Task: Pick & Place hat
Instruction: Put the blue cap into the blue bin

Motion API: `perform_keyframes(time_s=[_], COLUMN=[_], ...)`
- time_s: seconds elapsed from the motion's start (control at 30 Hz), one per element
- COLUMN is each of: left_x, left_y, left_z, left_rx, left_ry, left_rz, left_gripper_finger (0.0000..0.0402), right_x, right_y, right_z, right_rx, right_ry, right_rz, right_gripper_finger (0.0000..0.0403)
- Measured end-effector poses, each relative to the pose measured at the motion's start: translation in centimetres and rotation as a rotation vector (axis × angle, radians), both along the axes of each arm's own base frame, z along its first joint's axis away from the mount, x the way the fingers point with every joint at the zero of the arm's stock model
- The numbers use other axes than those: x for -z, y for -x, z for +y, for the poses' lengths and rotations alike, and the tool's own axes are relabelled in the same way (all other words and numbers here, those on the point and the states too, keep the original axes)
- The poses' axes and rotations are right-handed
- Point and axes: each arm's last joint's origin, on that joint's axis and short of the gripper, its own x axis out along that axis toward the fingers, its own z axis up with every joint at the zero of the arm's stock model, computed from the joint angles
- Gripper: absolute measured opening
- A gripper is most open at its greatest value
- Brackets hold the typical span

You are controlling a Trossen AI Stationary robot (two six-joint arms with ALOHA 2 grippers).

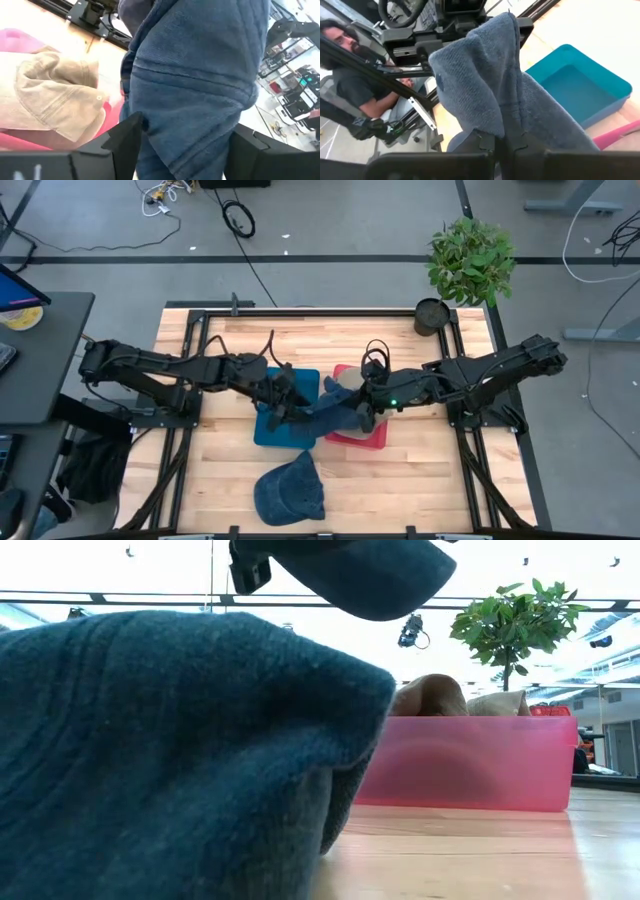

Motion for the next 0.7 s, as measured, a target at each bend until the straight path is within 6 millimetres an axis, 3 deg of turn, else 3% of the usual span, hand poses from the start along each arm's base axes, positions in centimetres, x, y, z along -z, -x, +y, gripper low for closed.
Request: perform_keyframes(time_s=[0.2,0.37,0.4,0.7], left_x=[-0.2,-0.2,-0.2,0.9], left_y=[-0.1,-0.1,-0.1,0.9], left_z=[0.3,0.9,0.9,2.5], left_rx=[-0.021,0.033,0.044,0.312], left_ry=[0.009,0.042,0.046,0.125], left_rz=[-0.021,-0.013,-0.013,0.122], left_gripper_finger=[0.0178,0.0032,0.0019,0.0005], right_x=[0.0,0.0,0.0,-0.3], right_y=[0.0,0.0,0.0,-0.2], right_z=[0.0,0.1,0.1,0.4], right_rx=[-0.021,-0.042,-0.053,-0.195], right_ry=[-0.008,-0.016,-0.021,-0.04], right_rz=[0.0,0.002,0.004,-0.015], right_gripper_finger=[0.0,0.0013,0.0016,0.0049])
